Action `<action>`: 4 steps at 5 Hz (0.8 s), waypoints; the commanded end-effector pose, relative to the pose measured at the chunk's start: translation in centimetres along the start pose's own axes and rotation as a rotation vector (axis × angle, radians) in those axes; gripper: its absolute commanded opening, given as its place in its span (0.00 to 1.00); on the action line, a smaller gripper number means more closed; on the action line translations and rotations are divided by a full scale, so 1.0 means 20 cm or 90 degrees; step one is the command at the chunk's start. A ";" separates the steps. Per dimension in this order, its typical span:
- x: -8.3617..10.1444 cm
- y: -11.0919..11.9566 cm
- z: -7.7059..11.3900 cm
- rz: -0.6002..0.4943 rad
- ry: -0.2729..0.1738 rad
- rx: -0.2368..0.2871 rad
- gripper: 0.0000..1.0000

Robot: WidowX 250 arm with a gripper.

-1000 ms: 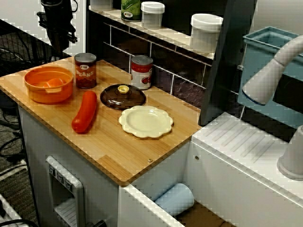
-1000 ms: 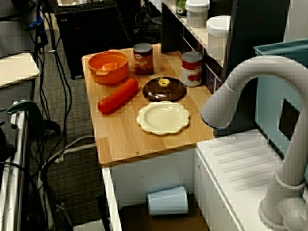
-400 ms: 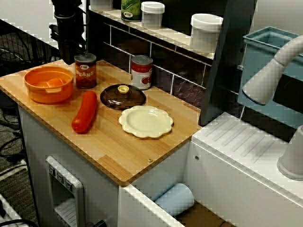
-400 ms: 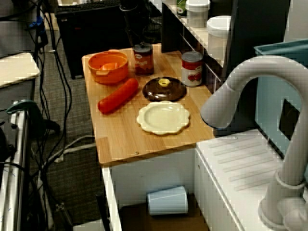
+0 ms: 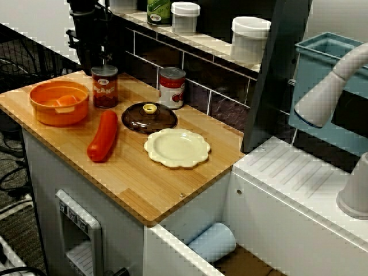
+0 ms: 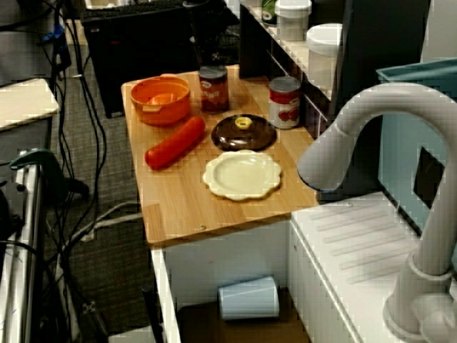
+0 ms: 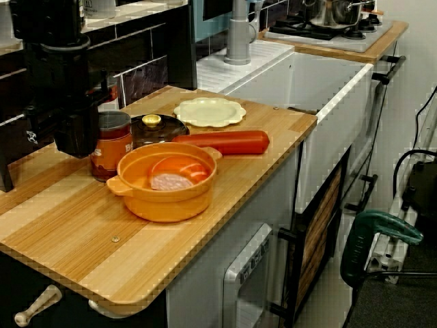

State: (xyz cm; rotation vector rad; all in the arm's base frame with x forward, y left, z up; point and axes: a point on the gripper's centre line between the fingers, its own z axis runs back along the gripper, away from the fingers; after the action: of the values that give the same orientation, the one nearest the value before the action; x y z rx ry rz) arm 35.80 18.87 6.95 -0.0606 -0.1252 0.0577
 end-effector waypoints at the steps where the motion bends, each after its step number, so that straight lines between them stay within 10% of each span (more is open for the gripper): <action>1: 0.01 -0.03 0.12 -0.074 0.011 -0.066 0.00; 4: -0.05 -0.10 0.08 -0.087 0.028 -0.092 0.00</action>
State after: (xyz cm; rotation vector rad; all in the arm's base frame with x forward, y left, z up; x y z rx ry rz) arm 34.87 16.55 6.01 -0.2331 -0.0351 -0.0808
